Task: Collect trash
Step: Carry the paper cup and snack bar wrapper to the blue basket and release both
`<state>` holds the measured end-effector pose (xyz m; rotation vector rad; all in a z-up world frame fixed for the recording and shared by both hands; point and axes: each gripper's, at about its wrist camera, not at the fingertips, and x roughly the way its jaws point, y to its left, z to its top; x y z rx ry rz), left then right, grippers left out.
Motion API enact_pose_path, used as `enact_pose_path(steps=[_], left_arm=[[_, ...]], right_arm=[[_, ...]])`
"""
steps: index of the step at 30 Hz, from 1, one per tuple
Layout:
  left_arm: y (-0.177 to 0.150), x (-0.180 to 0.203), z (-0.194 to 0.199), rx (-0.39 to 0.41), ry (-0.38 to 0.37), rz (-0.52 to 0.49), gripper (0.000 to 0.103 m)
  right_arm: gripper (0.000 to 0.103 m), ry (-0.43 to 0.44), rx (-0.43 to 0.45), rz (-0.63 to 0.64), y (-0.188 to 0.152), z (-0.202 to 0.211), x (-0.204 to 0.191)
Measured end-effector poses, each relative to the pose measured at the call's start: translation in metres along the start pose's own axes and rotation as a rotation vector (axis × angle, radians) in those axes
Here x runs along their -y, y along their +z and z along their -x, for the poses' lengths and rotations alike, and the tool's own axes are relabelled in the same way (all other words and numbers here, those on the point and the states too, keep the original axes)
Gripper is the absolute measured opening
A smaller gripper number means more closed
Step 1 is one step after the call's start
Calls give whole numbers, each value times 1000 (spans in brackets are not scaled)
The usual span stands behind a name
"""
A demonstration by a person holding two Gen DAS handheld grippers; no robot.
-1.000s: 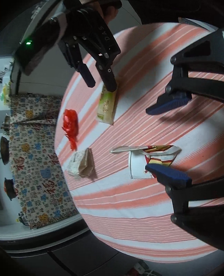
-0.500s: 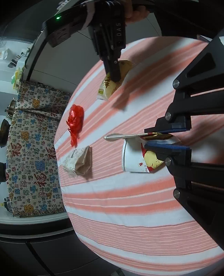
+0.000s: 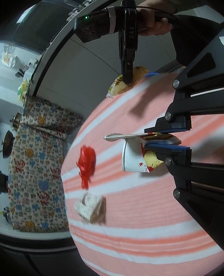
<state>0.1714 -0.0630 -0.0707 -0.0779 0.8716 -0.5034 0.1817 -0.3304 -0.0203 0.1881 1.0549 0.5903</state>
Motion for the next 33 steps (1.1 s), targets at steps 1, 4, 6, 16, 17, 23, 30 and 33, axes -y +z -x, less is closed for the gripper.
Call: enact_pose_path(steps=[1,4,6,16,17,23,30,33], left_arm=[[3,11,-4,0,-16,-11,11],[11,43,-20,-9,-61,-46,11],[16,68,-31,-16,-89,-73,11],[46,173,-92,-69,-210,-129,11],[48,181,-98,-76,-216,-136,11],[58,222,-145,-114,-234,-169,11],[57,233,-202,-184,-231,-138,11],[51,235,-218,-208,-224,-142,11]], right_arm=[[13,-18,18,-24,-2,9,12],[13,-77,55,-98,-5,31,49],[13,-133,75,-143,-8,44,74],[13,-368,134,-275,-33,69,167],[13,-383,137,-289,-36,69,176],[13,-383,163,-390,-55,73,224],[13,-349,148,-449,-65,75,248],[13,-338,139,-449,-68,75,250]])
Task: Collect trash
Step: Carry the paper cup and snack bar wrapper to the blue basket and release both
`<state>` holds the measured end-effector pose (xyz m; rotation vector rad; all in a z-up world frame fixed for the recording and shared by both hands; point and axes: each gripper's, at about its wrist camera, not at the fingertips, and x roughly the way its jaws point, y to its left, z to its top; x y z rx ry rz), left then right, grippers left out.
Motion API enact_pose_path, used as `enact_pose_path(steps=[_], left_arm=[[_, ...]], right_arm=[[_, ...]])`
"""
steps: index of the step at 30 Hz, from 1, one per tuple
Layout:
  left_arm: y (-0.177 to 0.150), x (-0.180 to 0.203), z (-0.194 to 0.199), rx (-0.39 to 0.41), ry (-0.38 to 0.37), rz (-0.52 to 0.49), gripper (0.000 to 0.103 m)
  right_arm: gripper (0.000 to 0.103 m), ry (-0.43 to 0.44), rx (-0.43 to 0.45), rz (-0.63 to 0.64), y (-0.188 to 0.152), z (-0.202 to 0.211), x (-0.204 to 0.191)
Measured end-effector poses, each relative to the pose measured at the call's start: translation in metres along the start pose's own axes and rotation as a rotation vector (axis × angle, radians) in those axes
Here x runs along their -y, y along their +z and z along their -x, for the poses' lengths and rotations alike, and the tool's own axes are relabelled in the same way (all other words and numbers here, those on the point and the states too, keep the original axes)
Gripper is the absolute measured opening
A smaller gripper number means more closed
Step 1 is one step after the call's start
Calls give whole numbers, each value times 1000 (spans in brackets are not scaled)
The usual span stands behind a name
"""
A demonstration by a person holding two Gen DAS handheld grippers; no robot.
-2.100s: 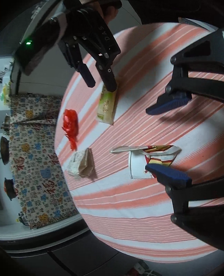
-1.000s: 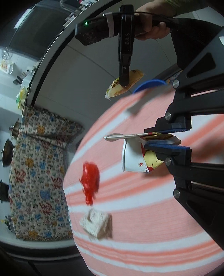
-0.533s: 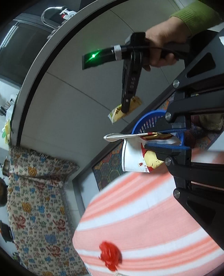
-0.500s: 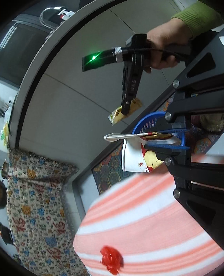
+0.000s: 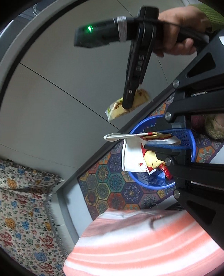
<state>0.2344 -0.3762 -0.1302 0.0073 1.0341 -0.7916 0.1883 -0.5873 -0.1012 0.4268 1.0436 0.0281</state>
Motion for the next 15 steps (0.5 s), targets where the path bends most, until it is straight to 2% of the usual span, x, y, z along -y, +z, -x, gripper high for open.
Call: enact_pose_path(steps=[6,9,10,11,13,15], left_arm=[[-3,1,-24,-30,-1,-26,12],[-3,-1,-34,-43,-14,-29,17],[-2,-3,-38,-51,-20,-23,29],[-1,-6,-41,-52,-25,-17,45],[-2,-9,-43,-39,-8,-7,53],[-2,-9,-40,-35,5,-7,53]], right_arm=[[13,3,-7,-8,-1,-1,6],[16,8,-7,-17,0,-3,8],[18,9,-4,-22,0,-3,10],[18,7,1,-30,1,-3,12],[36,12,9,-51,2,-2,16],[38,13,27,-70,3,2,19]])
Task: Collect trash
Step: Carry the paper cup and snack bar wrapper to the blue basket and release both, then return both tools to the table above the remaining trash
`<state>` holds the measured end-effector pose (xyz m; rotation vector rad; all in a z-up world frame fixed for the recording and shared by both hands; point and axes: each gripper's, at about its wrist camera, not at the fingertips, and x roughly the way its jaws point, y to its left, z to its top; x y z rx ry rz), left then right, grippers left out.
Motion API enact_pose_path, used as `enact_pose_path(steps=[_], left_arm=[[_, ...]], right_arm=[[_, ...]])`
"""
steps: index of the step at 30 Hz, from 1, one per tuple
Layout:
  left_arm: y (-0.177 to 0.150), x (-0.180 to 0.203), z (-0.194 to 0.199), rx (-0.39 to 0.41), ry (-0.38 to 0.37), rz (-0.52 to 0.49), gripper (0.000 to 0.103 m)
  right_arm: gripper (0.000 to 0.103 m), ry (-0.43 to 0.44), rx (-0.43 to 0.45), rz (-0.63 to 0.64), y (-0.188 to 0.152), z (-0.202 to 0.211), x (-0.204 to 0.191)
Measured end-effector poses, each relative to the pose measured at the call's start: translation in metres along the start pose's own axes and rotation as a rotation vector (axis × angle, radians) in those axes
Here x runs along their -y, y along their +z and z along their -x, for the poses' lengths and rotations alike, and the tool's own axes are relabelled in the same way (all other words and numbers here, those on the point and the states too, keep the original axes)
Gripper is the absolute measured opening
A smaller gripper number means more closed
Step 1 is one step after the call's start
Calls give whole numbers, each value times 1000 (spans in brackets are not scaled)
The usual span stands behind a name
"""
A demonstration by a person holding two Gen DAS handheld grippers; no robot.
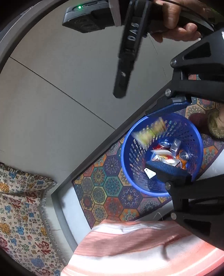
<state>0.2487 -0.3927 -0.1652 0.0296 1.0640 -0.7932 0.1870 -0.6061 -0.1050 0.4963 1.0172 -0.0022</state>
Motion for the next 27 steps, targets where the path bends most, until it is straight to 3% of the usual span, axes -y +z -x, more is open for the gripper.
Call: enact_pose_path(steps=[2,6,9,12,15,20,24,27], left_arm=[[-3,2,11,21,19,-5,53],[-17,16,56,110,63,-90,55],[-33,18,94,143,86,-138,67],[-57,2,135,156,102,-128,69],[-82,-28,174,169,162,-86,71],[-123,-107,225,192,405,23,76],[-149,-171,254,175,580,99,76],[-160,-216,271,171,667,154,76]], right_arm=[[41,4,23,-12,2,5,1],[73,-42,83,1,5,15,-8],[96,-112,122,28,6,21,-22],[97,-141,162,74,3,27,-43],[97,-123,191,148,-9,31,-74],[99,-65,220,342,-54,31,-153],[99,34,151,462,-99,9,-234],[99,40,112,553,-125,-13,-296]])
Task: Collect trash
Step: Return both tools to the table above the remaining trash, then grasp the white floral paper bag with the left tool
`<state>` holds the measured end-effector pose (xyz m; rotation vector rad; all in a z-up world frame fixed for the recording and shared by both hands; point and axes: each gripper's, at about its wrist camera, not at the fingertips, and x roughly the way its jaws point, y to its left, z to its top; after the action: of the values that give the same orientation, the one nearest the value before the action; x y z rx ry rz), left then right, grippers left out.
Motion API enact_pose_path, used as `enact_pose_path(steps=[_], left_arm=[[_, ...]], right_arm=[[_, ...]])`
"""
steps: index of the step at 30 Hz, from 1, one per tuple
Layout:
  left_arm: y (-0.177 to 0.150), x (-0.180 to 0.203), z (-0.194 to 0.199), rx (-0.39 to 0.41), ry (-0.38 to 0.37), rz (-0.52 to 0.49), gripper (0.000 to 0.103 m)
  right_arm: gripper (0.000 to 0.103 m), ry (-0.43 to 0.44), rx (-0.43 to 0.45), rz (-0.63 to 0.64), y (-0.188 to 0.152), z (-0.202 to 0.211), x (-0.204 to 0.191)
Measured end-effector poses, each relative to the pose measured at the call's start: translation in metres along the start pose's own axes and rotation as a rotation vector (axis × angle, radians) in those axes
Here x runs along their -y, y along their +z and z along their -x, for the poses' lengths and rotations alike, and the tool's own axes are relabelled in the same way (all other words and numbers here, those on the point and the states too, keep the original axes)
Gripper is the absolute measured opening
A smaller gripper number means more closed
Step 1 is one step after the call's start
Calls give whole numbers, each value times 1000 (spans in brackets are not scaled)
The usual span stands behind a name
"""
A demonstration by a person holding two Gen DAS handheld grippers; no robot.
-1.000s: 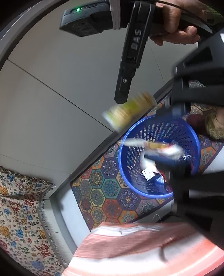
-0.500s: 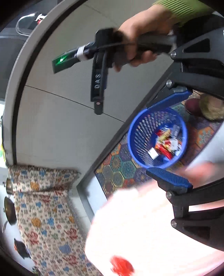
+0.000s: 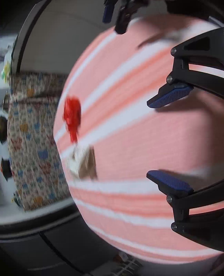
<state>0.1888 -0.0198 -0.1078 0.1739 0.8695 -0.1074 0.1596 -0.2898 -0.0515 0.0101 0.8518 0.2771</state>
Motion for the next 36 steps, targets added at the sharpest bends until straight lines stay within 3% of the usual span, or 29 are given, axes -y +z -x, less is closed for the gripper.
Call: enact_pose_path(steps=[2,5,8,13,36], left_arm=[[-2,-23,-10,-14,22,34,76],[-2,-54,-17,-40,-59,146,78],[-3,-49,-16,-43,-45,137,81],[-3,-52,-19,-49,-58,128,86],[1,-53,-24,-50,-48,124,88]], right_arm=[[99,0,-35,40,10,-23,-35],[99,-38,-44,102,22,-51,-66],[99,-69,-53,169,21,-70,-85],[102,-27,-88,75,19,-77,-71],[102,-38,-89,83,21,-75,-73]])
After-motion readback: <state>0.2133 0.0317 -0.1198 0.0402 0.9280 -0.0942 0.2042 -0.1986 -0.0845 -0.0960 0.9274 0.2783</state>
